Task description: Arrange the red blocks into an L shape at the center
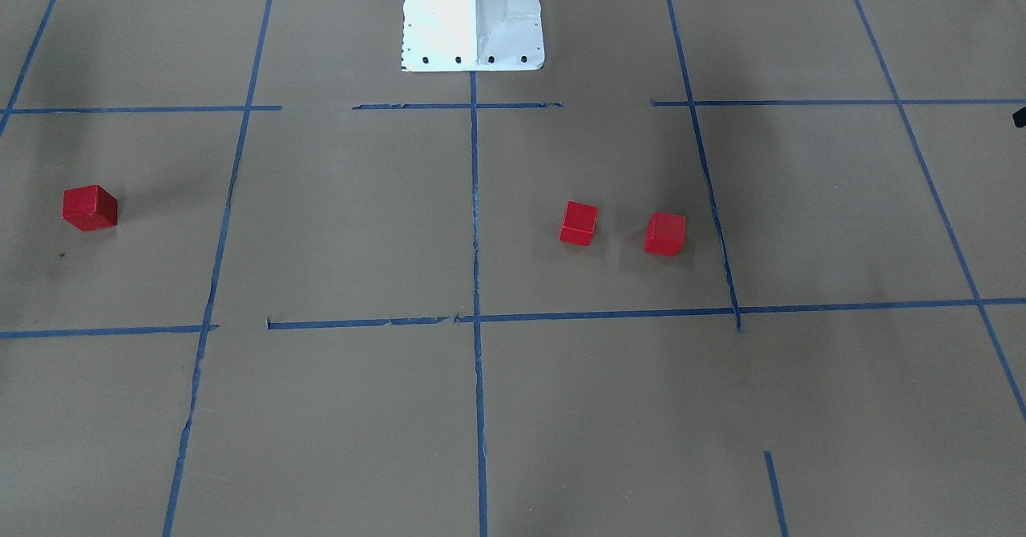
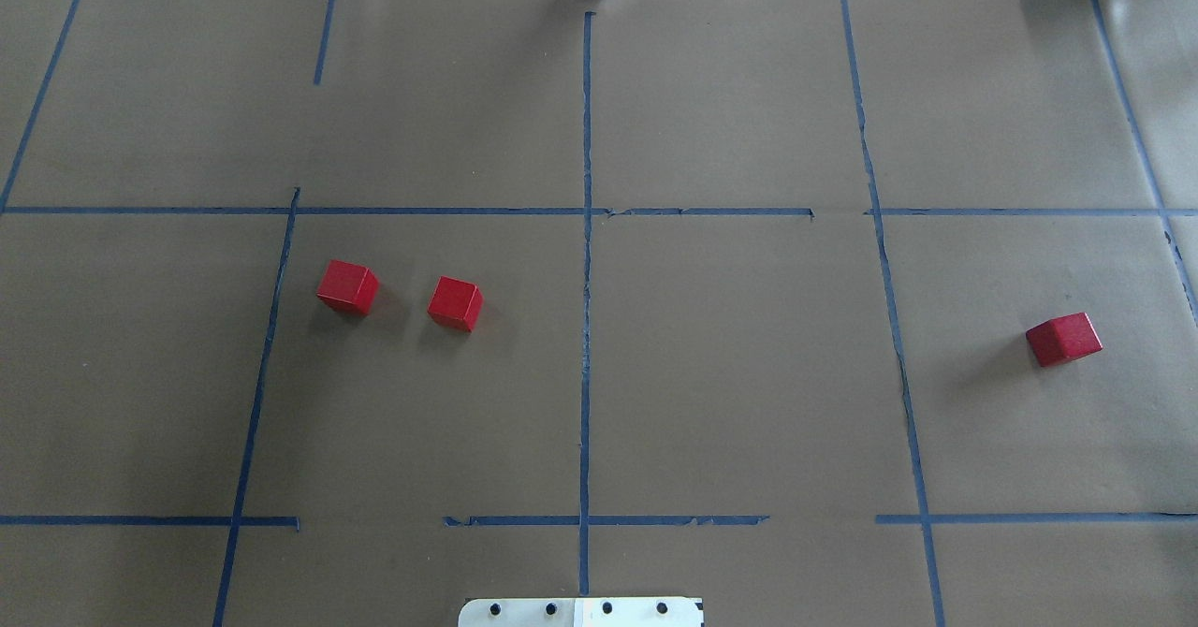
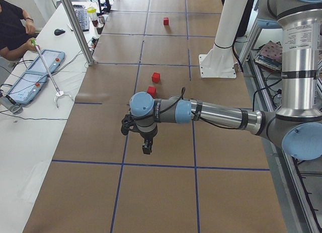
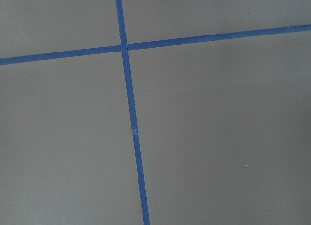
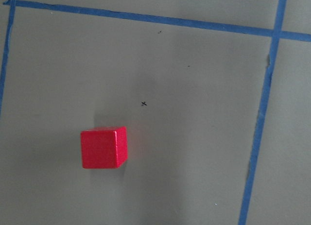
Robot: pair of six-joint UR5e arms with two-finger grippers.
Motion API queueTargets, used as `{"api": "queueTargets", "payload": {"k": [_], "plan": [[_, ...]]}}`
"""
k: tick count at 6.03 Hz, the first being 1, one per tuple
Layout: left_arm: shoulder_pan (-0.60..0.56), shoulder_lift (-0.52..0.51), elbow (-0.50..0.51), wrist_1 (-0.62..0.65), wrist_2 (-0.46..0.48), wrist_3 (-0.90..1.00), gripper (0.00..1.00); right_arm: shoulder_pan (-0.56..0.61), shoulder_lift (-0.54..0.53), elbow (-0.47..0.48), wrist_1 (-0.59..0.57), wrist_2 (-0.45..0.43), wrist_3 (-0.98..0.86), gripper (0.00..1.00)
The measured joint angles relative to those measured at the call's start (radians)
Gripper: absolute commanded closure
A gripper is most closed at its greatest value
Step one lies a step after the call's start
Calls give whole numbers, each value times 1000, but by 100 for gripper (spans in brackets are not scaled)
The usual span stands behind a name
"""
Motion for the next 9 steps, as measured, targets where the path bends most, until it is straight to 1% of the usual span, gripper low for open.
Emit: {"api": "queueTargets", "payload": {"k": [1,2,3,4,6,9], "plan": [[0,0,-1,0,0,0,0,-76,7,-6,104,-29,137,0],[0,0,-2,0,1,0,0,-161,10,-9,179,-76,254,0],[0,0,-2,0,1,0,0,-238,10,-14,238,-128,332,0],[0,0,-2,0,1,0,0,-287,14,-34,280,-157,363,0],[0,0,-4,0,2,0,0,-332,54,-106,327,-171,407,0],[0,0,-8,0,1,0,0,-374,79,-151,333,-173,444,0]]}}
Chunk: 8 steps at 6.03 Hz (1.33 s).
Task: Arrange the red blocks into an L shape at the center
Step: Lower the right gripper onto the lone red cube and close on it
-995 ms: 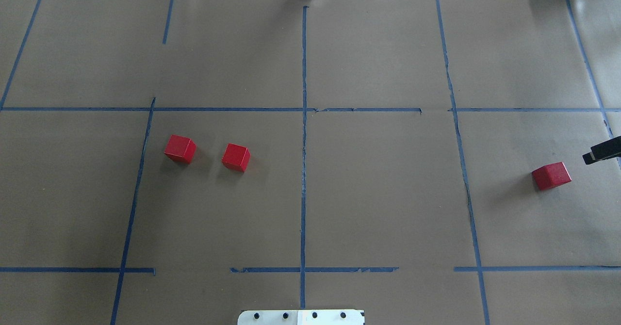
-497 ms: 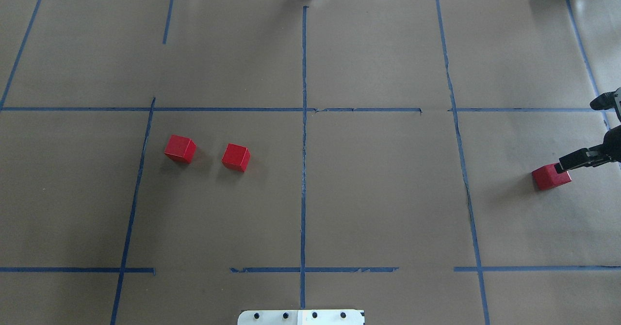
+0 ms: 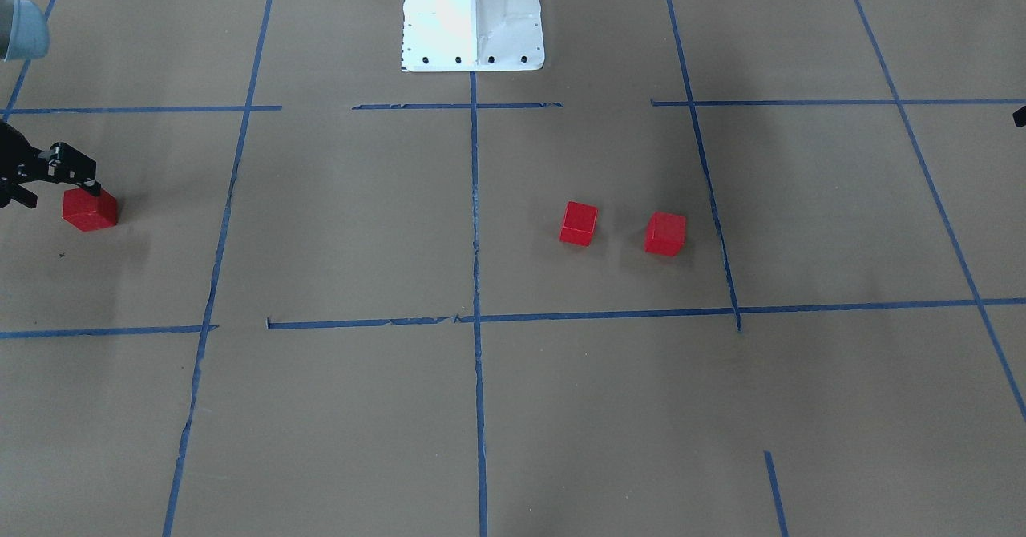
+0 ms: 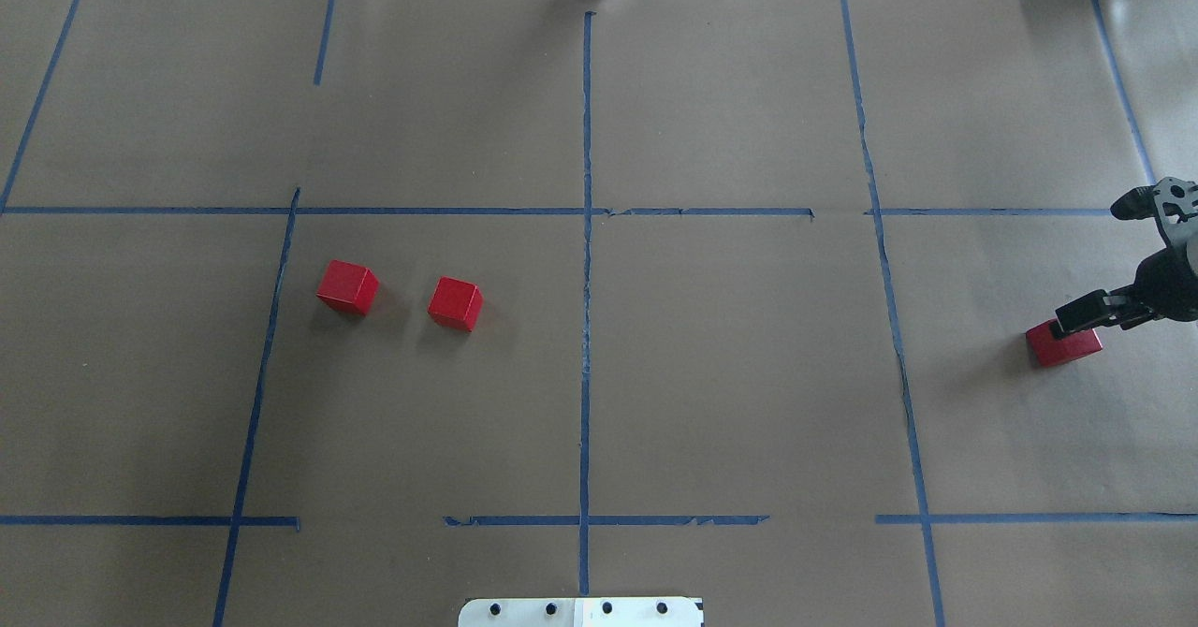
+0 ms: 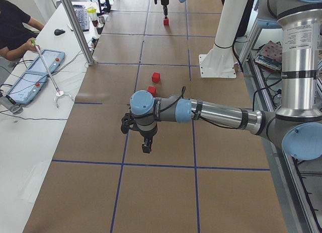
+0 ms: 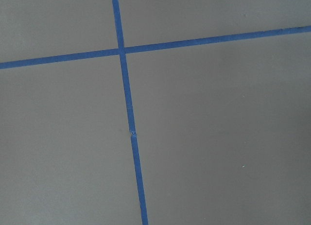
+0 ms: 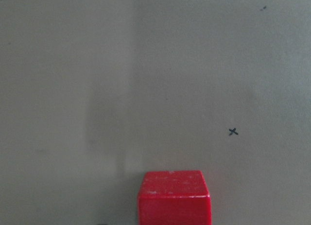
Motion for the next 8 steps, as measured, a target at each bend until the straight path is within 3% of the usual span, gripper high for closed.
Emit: {"api": "queueTargets", "payload": {"k": [2,3,4,5,8], "plan": [[0,0,0,0,0,0,0,-23,16,-27,0,-2,1,0],[0,0,-1,0,0,0,0,-31,18,-34,0,-13,0,8],[0,0,-3,0,0,0,0,-41,21,-41,0,-33,1,48],[0,0,-5,0,0,0,0,-48,25,-50,0,-48,1,98],[0,0,-5,0,0,0,0,-54,36,-7,2,-48,8,100]]}}
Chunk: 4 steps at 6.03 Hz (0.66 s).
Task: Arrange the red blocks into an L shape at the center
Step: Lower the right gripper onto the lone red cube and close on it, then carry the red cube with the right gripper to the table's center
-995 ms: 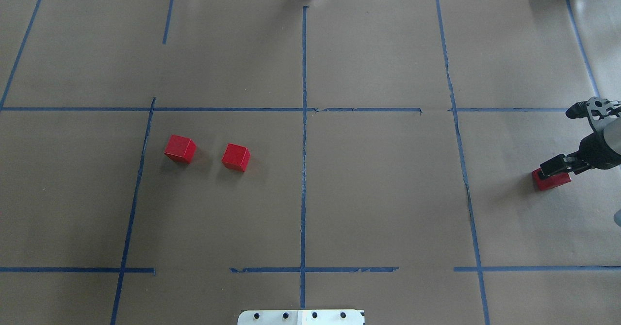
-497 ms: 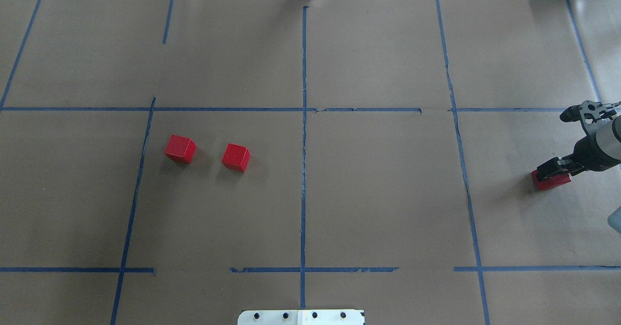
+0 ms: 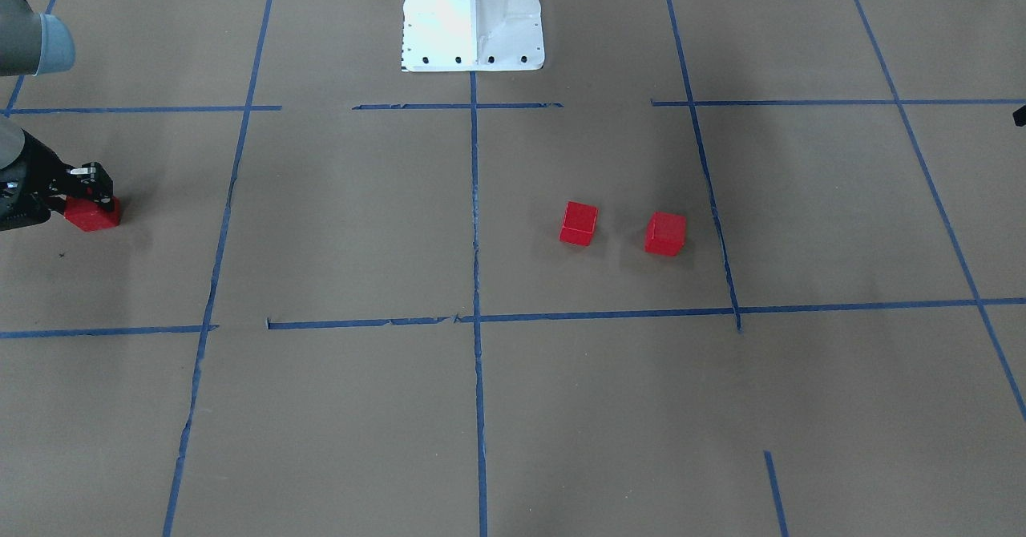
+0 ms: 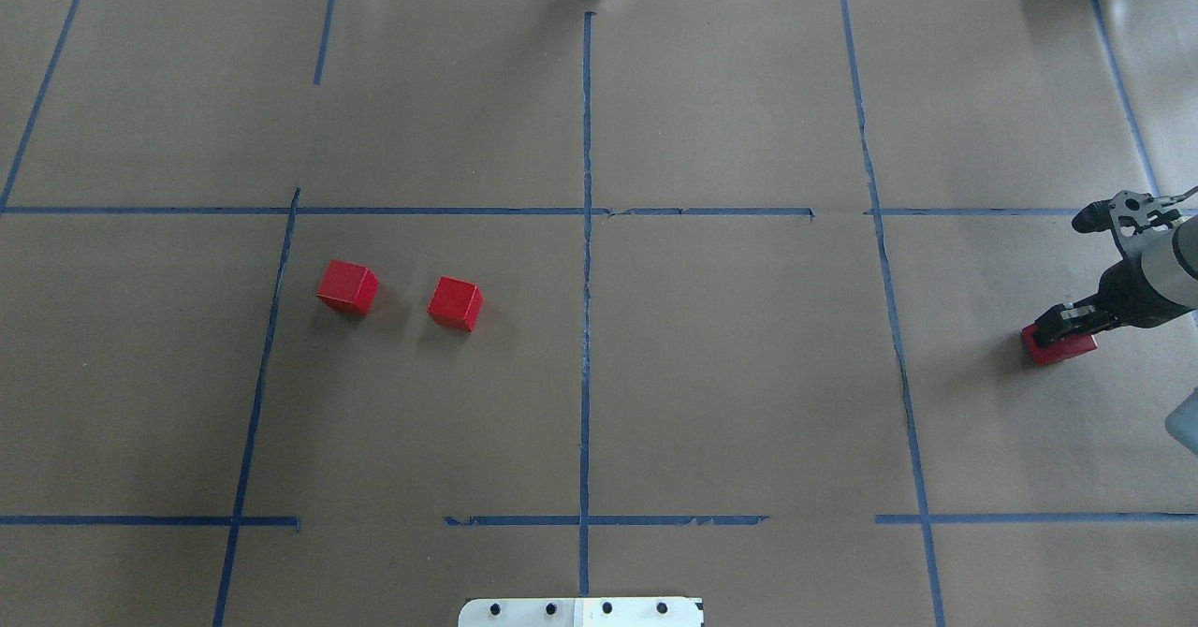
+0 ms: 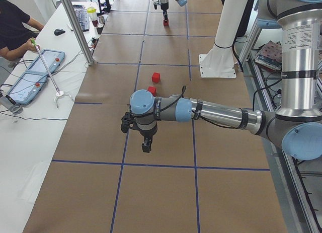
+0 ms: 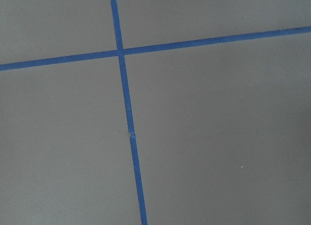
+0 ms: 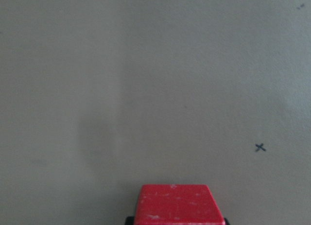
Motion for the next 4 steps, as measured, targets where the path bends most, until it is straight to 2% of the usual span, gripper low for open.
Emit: {"api": "queueTargets", "payload": {"k": [2,4], "plan": [[0,-1,0,0,0,0,0,-48,49,123,-9,12,123,100],[0,0,0,-1,0,0,0,-197,258,136,-15,-16,447,100]]}}
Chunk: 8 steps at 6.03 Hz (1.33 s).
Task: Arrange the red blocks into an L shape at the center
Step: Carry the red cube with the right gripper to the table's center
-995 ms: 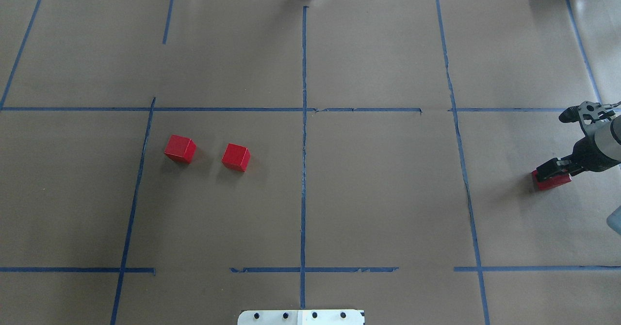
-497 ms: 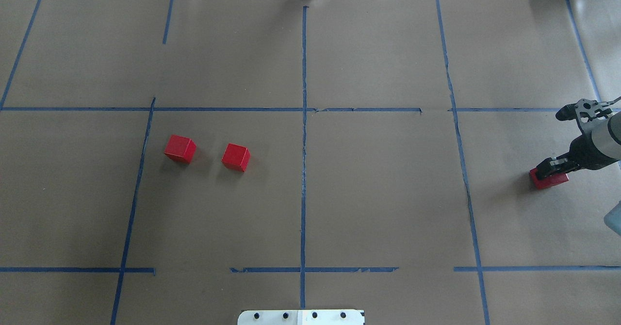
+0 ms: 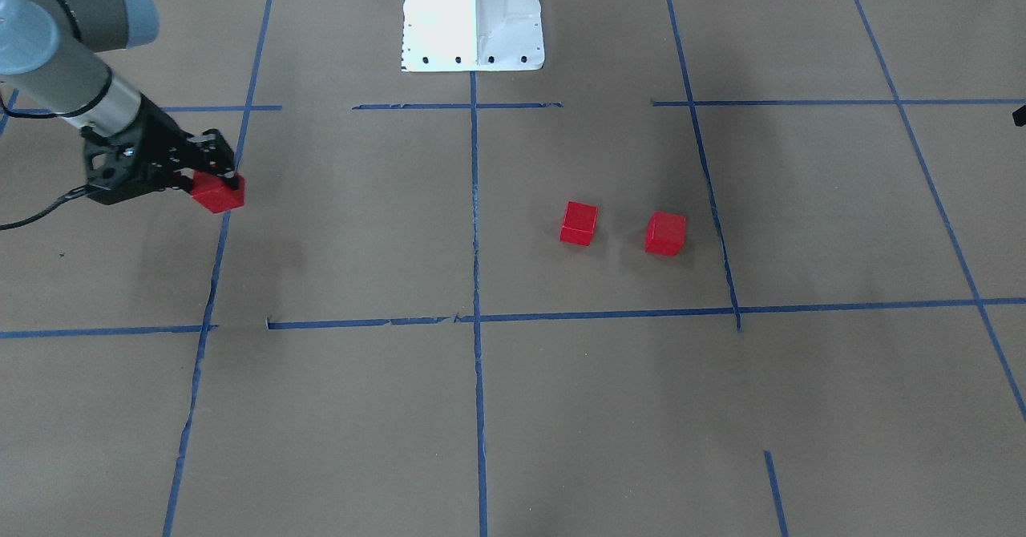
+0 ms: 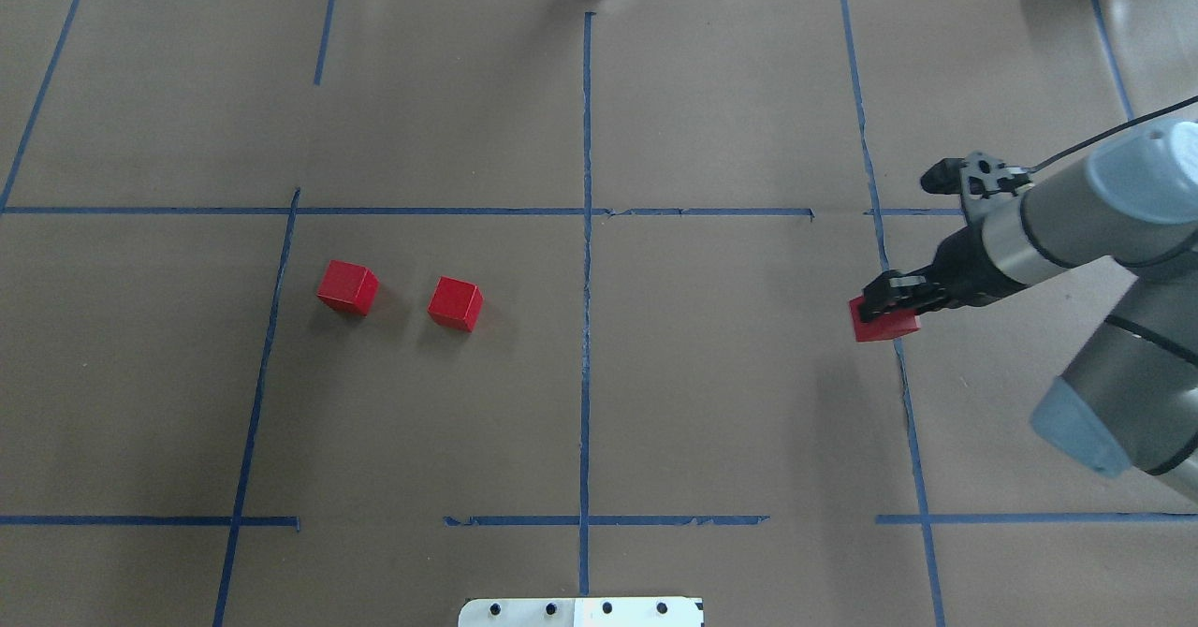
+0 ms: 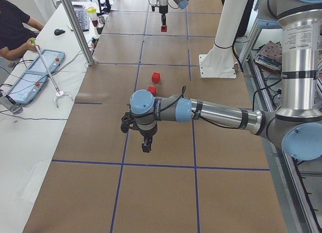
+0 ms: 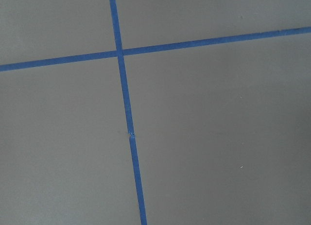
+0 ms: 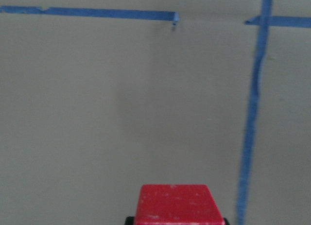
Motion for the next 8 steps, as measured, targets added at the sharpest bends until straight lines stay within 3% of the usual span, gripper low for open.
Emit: {"api": "queueTargets", "payload": {"k": [2,4,6,8], "plan": [[1,-3,0,-1,1,2,0,-159,248,-49,-139,-135,231,100],[1,-5,0,-2,-8,-6,0,-241,475,-183,-267,-240,353,98],[3,-10,-2,-3,-58,-92,0,-269,558,-279,-280,-274,383,97],[4,-3,-18,-49,-63,-116,0,-290,575,-310,-282,-297,386,94]]}}
